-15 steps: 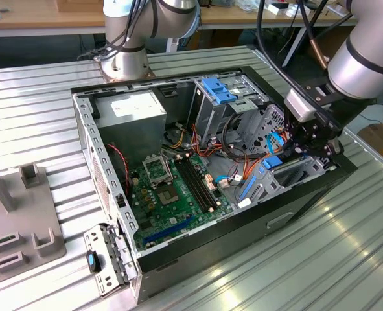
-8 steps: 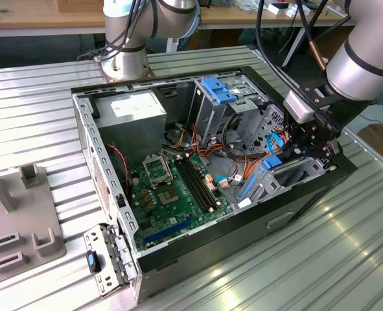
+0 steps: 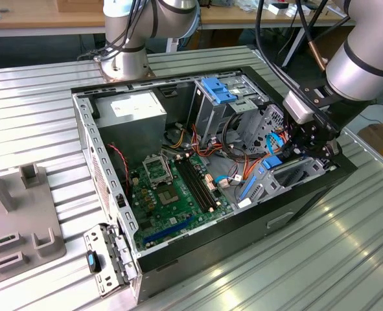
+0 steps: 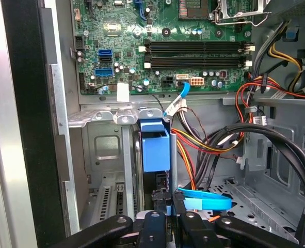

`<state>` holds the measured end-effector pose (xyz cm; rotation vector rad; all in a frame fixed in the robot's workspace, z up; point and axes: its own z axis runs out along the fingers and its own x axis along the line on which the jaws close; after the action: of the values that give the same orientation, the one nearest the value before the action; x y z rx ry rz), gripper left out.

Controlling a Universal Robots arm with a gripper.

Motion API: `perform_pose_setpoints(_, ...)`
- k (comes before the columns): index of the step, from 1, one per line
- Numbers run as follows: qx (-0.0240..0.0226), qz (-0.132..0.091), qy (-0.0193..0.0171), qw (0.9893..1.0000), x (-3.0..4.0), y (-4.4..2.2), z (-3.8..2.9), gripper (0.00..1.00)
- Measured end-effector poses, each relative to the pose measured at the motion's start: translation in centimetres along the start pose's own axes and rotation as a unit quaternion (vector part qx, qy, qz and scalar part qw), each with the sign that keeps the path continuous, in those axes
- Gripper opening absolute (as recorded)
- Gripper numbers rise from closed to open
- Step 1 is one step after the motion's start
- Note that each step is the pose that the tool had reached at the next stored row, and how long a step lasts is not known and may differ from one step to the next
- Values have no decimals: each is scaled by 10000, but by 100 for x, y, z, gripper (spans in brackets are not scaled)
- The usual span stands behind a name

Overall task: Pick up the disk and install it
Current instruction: 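Insert the second disk wire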

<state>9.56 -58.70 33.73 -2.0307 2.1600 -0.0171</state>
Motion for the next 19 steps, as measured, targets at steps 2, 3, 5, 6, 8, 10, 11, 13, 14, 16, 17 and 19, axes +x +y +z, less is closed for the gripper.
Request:
perform_pose_setpoints(2,0,0,0,10000,0,0,1,17)
perform_pose_setpoints(3,0,0,0,10000,0,0,1,17)
perform_pose_setpoints(5,0,0,-4,10000,0,0,4,17)
perform_pose_setpoints(6,0,1,-6,10000,1,1,8,24)
perform_pose_setpoints(8,0,0,-1,10000,0,0,3,30)
perform_pose_setpoints(10,0,0,-1,10000,-1,-1,-3,30)
perform_pose_setpoints(11,0,0,-1,10000,-2,-2,-13,30)
perform_pose_setpoints(13,0,0,-1,10000,-6,-6,-43,30)
perform_pose_setpoints(14,0,0,-2,10000,-9,-9,-65,30)
perform_pose_setpoints(16,-1,0,0,10000,-17,-17,-131,30)
perform_pose_setpoints(17,0,0,-1,10000,-22,-22,-168,30)
perform_pose_setpoints(19,0,0,1,10000,-31,-30,-226,30)
